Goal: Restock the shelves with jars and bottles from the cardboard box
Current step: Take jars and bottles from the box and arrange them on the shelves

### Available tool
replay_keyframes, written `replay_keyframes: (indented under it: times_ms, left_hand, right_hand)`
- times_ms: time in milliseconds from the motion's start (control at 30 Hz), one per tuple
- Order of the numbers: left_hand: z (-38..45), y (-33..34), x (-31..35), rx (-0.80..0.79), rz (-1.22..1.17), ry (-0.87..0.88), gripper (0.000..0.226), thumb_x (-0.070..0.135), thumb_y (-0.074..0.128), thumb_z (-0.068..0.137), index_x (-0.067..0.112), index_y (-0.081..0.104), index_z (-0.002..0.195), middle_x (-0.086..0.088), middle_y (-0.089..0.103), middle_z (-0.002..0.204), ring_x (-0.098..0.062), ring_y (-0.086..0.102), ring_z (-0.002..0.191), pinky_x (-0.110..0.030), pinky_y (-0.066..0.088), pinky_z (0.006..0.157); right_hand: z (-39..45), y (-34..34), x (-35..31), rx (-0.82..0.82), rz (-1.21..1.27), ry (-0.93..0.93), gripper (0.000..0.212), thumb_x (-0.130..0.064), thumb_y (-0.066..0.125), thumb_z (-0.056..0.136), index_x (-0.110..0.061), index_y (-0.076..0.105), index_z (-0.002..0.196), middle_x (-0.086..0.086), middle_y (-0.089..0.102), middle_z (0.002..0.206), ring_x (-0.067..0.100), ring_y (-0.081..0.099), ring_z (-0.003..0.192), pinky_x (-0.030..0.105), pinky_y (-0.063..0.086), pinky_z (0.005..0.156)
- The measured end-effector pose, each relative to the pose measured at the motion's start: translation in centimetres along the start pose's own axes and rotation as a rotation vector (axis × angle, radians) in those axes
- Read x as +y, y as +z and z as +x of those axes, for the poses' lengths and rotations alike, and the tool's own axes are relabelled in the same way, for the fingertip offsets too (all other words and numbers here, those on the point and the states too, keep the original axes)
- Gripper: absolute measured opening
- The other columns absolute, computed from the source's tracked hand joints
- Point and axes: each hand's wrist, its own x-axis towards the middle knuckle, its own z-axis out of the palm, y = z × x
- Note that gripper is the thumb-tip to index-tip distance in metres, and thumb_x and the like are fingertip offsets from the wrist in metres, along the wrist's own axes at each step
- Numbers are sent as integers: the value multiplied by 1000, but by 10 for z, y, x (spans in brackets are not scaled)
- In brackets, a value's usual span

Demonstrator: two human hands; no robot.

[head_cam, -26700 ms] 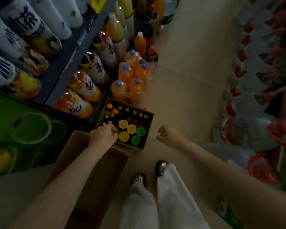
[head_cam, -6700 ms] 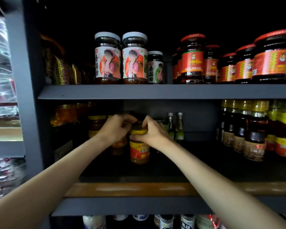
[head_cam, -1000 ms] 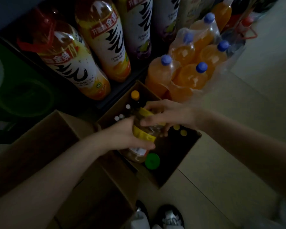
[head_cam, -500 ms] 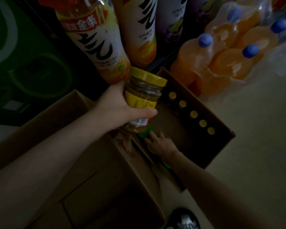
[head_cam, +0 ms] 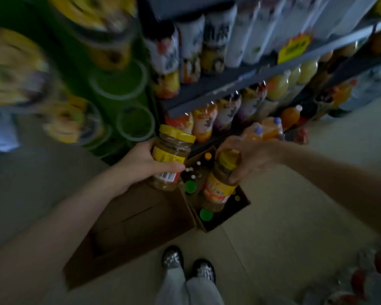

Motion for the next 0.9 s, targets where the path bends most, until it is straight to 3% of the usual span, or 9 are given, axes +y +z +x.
replay_keyframes:
  times_ms: [100, 167, 233, 367, 533, 600, 733, 833, 900]
  left_hand:
    - [-93, -48, 63, -17, -30, 1, 62, 26, 90, 43, 26, 60, 97, 7, 70, 91, -3, 67, 80, -18, 54, 72]
    - [-147, -81, 99, 16, -66, 53, 47, 22, 85, 54, 24, 59, 93, 12, 71, 77, 2, 66, 68, -11, 51, 61]
    - [-200, -115, 122, 49, -173, 97, 38, 14, 81, 63, 20, 59, 94, 10, 72, 71, 0, 67, 66, -13, 52, 59]
    - [-291, -190, 141, 146, -313, 206, 83, 42, 93, 23, 18, 64, 98, 0, 74, 86, -12, 71, 78, -23, 56, 64]
    - [-389, -297, 129, 361, -330, 295, 89, 46, 92, 18, 14, 64, 96, -1, 74, 81, -12, 70, 71, -22, 55, 60]
    - [-429, -344, 122, 445, -277, 293, 77, 42, 93, 25, 17, 64, 92, 3, 74, 78, -11, 70, 72, -21, 55, 60]
    - [-499, -451, 104, 688, -234, 274, 35, 14, 80, 68, 20, 62, 98, 4, 73, 81, -13, 69, 77, -24, 54, 64]
    - [-542, -518, 99, 851, -243, 298, 45, 23, 75, 66, 19, 60, 108, -3, 71, 97, -20, 68, 87, -32, 55, 74]
    - [-559, -549, 99, 972, -216, 367, 37, 22, 76, 68, 25, 61, 102, 0, 70, 96, -15, 67, 85, -26, 55, 71]
  right_hand:
    - [-91, -47, -109, -20, -95, -137, 76, -44, 83, 61, -39, 46, 128, -12, 50, 129, 12, 52, 116, 27, 51, 85]
    - [-141, -68, -182, -26, -75, -254, 62, -40, 80, 64, -38, 52, 120, -12, 57, 121, 9, 59, 105, 23, 53, 76]
    - [-186, -76, -249, 13, -80, -393, 55, -31, 75, 65, -33, 56, 117, -9, 61, 117, 7, 62, 102, 27, 55, 80]
    - [-233, -71, -381, 68, -132, -634, 51, -35, 81, 68, -33, 59, 114, -11, 63, 114, 6, 62, 104, 24, 54, 79]
    - [-229, -35, -556, 71, -330, -838, 55, -29, 79, 61, -30, 59, 112, -8, 65, 108, 6, 65, 95, 22, 54, 75]
    - [-215, -16, -620, 78, -412, -898, 55, -29, 81, 62, -33, 56, 111, -7, 62, 109, 6, 63, 96, 27, 55, 80]
    - [-181, 15, -741, 96, -444, -998, 49, -23, 83, 67, -32, 56, 107, -10, 61, 106, 9, 62, 99, 38, 54, 85]
    - [-170, 24, -819, 144, -374, -1080, 50, -26, 82, 65, -27, 56, 108, -4, 62, 106, 14, 62, 98, 38, 55, 83]
    - [-166, 25, -863, 192, -310, -1128, 52, -33, 79, 61, -26, 57, 107, 0, 60, 106, 16, 63, 95, 39, 56, 78]
